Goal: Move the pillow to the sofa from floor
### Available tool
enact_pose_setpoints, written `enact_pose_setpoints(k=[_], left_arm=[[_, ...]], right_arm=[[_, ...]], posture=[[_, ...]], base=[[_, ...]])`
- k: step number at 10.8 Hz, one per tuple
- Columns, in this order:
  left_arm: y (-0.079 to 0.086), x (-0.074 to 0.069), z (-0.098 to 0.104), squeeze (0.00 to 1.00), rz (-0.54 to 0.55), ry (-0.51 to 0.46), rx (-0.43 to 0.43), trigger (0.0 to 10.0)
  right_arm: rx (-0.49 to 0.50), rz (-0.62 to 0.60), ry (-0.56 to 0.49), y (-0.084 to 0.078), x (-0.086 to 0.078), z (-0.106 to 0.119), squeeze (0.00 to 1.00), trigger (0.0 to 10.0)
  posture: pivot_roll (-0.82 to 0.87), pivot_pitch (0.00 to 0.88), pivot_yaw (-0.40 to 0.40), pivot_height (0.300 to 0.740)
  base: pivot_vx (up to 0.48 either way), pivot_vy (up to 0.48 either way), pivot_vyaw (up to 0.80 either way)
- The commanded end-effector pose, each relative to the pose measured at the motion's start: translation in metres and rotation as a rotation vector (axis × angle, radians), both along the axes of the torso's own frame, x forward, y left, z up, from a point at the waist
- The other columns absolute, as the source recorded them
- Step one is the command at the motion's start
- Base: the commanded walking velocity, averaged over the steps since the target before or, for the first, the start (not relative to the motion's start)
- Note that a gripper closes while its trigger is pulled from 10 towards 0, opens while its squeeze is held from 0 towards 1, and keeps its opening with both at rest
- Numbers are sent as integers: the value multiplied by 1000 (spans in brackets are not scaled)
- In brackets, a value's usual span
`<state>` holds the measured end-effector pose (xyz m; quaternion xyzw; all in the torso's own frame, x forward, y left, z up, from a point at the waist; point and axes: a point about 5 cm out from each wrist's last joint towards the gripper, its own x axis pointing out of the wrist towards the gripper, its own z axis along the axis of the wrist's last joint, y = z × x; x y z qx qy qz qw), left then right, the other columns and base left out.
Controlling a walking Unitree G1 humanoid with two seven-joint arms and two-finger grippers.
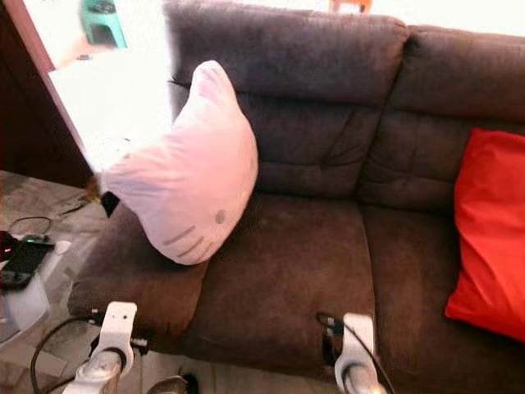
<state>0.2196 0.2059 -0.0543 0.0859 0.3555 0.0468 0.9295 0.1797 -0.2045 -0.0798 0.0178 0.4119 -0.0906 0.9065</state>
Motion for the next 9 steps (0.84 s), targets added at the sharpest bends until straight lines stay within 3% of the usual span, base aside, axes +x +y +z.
enact_pose_setpoints(k=[1, 2, 3, 4, 5, 7, 9], left_arm=[[1, -5, -4, 0, 5, 22, -2, 10000], [2, -11, -9, 0, -16, 54, 9, 10000], [3, -15, -11, 0, -12, 69, 10, 10000], [4, -16, -12, 0, -5, 68, 10, 10000], [5, -16, -12, 0, -6, 70, 13, 10000], [6, -18, -13, 0, 3, 80, 13, 10000], [6, -17, -13, 0, 7, 81, 10, 10000]], right_arm=[[-5, -6, 43, -7, -12, -5, 0, 10000], [31, -9, 86, -8, -24, -11, 0, 10000], [6, -17, 102, -13, -28, -11, 0, 10000], [24, -145, 79, -29, -30, -9, 0, 10000], [0, -128, 98, -37, -35, -9, 0, 10000], [9, -147, 98, -23, -28, -10, 0, 10000], [25, -156, 81, -22, -25, -9, 0, 10000]], posture=[[87, 43, -49, 740], [83, 37, -52, 740], [88, 36, -53, 740], [91, 41, -53, 740], [84, 52, -55, 740], [86, 57, -56, 740], [88, 66, -53, 740]], base=[[0, 0, 0], [0, 0, 0], [0, -270, 0], [0, -289, 0], [0, -326, 0], [0, -321, 0], [0, -311, 0]])
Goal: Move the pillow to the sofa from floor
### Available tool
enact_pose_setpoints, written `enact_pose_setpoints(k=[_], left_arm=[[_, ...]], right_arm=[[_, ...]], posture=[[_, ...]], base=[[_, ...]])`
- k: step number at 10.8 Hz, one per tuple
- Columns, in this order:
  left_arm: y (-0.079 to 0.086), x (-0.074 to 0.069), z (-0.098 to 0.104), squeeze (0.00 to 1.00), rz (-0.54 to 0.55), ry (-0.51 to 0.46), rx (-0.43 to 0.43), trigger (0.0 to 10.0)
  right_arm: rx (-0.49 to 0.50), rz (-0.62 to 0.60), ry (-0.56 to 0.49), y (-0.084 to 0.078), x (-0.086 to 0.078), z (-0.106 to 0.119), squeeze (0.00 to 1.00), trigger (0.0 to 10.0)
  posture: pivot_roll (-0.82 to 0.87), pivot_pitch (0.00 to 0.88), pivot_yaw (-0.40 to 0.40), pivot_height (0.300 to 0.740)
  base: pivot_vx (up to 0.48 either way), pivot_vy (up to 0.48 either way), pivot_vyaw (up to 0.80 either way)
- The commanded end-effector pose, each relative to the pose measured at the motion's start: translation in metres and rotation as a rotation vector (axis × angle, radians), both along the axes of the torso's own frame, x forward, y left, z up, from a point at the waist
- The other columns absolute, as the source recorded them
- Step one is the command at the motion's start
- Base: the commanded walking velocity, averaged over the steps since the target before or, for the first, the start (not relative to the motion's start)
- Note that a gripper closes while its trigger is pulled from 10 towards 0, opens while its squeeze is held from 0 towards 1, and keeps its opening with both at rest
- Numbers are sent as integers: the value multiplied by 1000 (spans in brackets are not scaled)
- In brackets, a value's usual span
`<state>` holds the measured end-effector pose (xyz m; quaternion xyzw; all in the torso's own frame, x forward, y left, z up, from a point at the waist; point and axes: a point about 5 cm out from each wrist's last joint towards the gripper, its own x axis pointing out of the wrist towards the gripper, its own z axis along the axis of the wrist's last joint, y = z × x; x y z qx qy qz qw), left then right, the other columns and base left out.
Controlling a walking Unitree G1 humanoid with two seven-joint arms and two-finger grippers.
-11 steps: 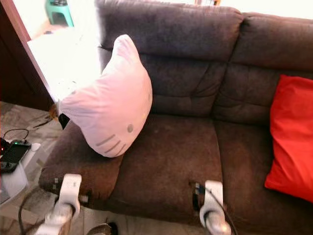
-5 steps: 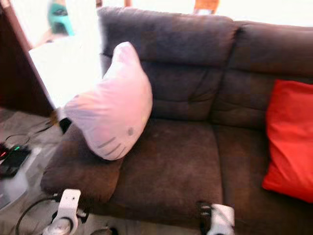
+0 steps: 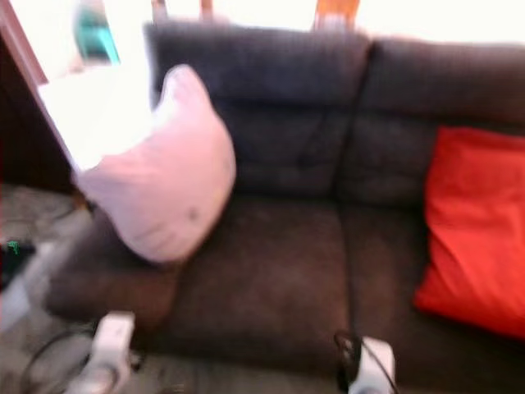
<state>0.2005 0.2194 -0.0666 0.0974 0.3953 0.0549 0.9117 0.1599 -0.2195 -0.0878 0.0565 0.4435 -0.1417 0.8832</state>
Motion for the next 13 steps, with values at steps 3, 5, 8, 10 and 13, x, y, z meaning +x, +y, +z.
enact_pose_setpoints(k=[3, 5, 8, 10, 13], left_arm=[[-7, 3, 0, 0, -2, -6, -15, 10000], [-6, 2, 0, 0, 29, -6, -20, 10000], [-10, 2, -1, 0, 44, -15, -74, 10000], [-11, 0, -3, 0, 57, -5, -77, 10000], [-11, -3, -5, 0, 63, 19, -89, 10000]], right_arm=[[-8, -17, 10, -8, -3, 0, 0, 10000], [-8, -23, 13, -9, -4, 0, 0, 10000], [-11, -6, 12, -6, -2, 0, 0, 10000], [-2, 19, 12, -2, 0, 0, 0, 10000], [-2, 7, 20, -2, -1, -1, 0, 10000]], posture=[[90, 71, -54, 740], [90, 74, -54, 740], [84, 76, -53, 740], [83, 74, -53, 740], [82, 73, -49, 740]], base=[[0, -286, 0], [0, 0, 0], [0, 0, 0], [0, 0, 0], [0, 0, 0]])
